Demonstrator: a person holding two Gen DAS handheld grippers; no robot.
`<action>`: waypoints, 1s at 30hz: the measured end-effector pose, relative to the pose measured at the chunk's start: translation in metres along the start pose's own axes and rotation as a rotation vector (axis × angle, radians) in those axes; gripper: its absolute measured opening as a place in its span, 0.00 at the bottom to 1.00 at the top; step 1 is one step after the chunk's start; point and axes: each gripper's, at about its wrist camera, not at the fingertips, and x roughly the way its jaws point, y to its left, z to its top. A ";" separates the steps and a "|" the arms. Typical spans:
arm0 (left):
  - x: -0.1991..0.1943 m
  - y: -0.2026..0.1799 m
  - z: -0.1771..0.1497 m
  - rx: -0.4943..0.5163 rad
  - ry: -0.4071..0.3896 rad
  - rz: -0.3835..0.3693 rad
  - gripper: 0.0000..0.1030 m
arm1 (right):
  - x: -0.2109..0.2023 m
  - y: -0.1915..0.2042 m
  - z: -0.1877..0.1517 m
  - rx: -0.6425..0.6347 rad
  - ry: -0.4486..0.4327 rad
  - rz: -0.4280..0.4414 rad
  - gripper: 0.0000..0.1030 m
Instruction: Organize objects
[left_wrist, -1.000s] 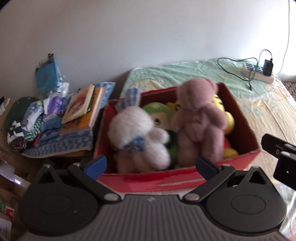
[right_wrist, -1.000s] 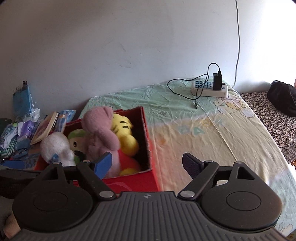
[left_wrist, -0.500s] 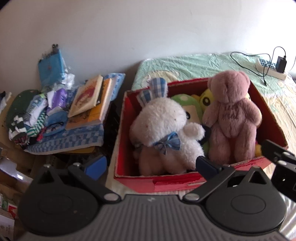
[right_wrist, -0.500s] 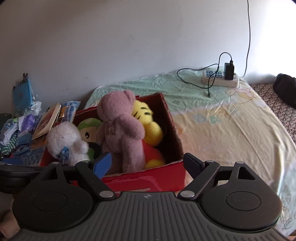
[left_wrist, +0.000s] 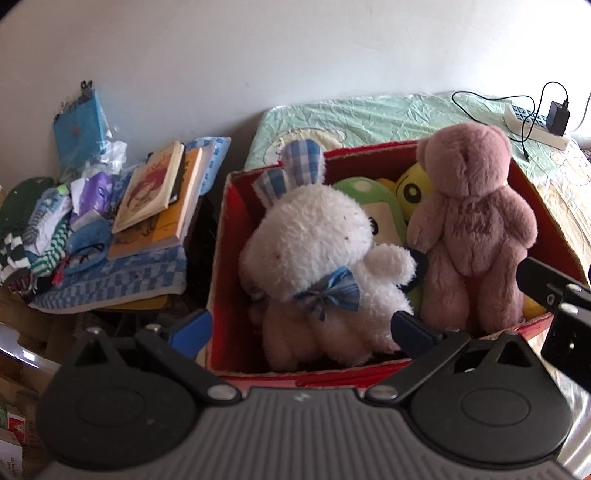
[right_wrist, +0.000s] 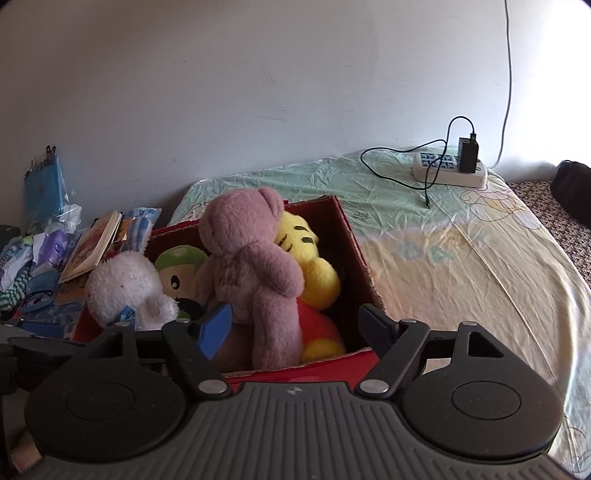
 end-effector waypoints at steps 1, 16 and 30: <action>0.002 0.001 0.000 -0.001 0.005 -0.005 1.00 | 0.001 0.002 0.000 -0.005 0.001 0.006 0.73; 0.018 0.002 -0.002 -0.018 0.047 -0.053 1.00 | 0.022 0.001 -0.002 0.023 0.048 0.070 0.55; 0.024 -0.006 0.000 -0.010 0.084 -0.057 1.00 | 0.030 -0.014 -0.004 0.067 0.079 0.080 0.49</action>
